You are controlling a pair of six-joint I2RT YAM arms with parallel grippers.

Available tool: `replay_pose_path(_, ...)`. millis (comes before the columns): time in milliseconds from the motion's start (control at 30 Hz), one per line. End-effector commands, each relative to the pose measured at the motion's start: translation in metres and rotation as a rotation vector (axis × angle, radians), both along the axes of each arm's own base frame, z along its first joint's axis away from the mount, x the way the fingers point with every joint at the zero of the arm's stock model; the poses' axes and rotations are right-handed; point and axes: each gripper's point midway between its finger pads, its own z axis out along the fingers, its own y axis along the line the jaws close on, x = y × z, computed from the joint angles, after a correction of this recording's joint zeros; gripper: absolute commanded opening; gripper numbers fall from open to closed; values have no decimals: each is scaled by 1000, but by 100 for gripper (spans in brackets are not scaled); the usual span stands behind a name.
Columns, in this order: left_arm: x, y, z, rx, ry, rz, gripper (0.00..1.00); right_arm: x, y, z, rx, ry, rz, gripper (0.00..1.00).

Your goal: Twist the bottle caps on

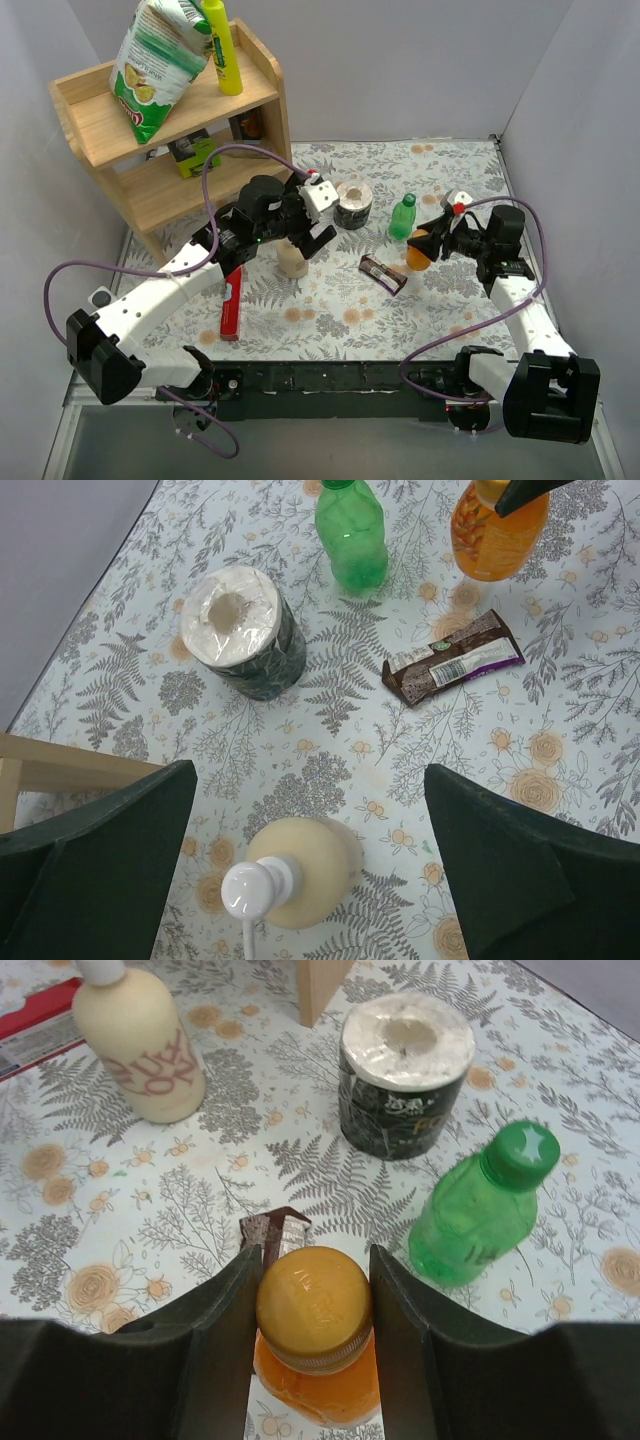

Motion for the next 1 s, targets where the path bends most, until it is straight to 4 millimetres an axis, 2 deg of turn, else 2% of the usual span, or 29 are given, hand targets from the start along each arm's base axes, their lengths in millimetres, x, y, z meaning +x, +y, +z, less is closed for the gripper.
replay_pose_path(0,0,-1,6,32,1,-20,98,1,-13,1,-23,-112,-13,1)
replay_pose_path(133,3,-3,3,45,10,-16,98,-6,-22,-23,-24,-90,-51,1)
replay_pose_path(200,4,-3,3,49,14,-15,98,-6,-24,-23,-14,-121,-64,4)
replay_pose_path(233,4,-3,0,58,21,-15,98,-11,-25,-30,-7,-111,-67,5)
replay_pose_path(467,7,-4,-5,85,30,-17,98,-17,-30,-45,19,-89,-94,11)
replay_pose_path(700,11,-9,-5,77,28,-26,98,-18,-31,-50,16,-98,-114,45)
replay_pose_path(867,8,-11,-6,65,27,-39,98,-18,-33,-52,3,-92,-121,54)
replay_pose_path(900,7,-11,-5,63,27,-41,98,-19,-33,-53,2,-88,-121,70)
replay_pose_path(967,6,-10,-7,62,33,-43,98,-19,-33,-56,-4,-78,-115,73)
